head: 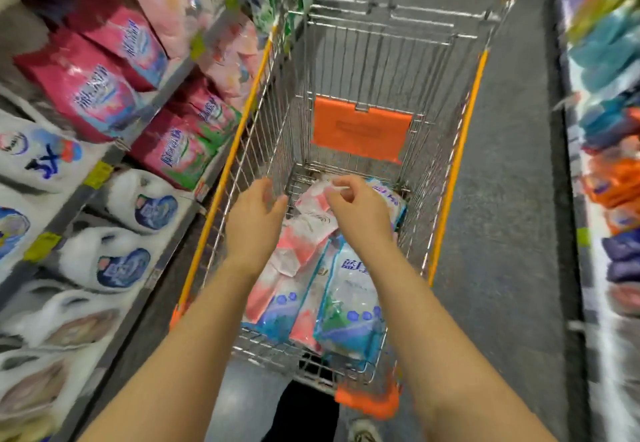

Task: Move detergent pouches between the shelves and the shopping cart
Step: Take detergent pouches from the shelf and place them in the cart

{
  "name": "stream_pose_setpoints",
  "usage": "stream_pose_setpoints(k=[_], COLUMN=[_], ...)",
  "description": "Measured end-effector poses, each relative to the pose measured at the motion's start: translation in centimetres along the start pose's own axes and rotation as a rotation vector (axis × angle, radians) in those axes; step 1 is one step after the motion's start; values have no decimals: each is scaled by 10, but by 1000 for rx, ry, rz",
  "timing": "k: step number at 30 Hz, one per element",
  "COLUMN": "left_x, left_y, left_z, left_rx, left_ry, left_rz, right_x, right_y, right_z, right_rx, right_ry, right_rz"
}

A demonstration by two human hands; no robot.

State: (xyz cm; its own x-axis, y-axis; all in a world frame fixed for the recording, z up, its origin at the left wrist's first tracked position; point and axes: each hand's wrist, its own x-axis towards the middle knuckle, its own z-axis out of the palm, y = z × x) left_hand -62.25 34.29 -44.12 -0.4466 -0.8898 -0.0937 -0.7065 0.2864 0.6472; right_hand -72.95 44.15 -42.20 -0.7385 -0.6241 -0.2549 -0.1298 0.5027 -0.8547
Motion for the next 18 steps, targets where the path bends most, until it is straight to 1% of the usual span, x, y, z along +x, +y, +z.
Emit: stream_pose_setpoints(k=[2, 4, 9, 11, 13, 15, 17, 18], left_x=[18, 30, 63, 74, 78, 76, 73, 72], left_y=[-37, -65, -103, -114, -119, -115, -107, -103], left_z=[30, 55, 106, 122, 133, 137, 139, 140], left_rx=[90, 108, 121, 128, 140, 101, 18, 25], left_ry=[-148, -254, -448, -518, -597, -675, -721, -738], left_rz=[-122, -206, -344, -393, -430, -450, -447, -422], right_x=[25, 44, 72, 79, 83, 81, 76, 75], right_y=[29, 59, 122, 144, 161, 164, 163, 162], right_z=[39, 76, 133, 148, 159, 165, 166, 165], right_rx=[37, 66, 233, 368, 551, 721, 860, 899], right_ry=[-72, -125, -89, -111, -170, -180, -139, -144], right_rz=[172, 333, 675, 838, 965, 1009, 984, 980])
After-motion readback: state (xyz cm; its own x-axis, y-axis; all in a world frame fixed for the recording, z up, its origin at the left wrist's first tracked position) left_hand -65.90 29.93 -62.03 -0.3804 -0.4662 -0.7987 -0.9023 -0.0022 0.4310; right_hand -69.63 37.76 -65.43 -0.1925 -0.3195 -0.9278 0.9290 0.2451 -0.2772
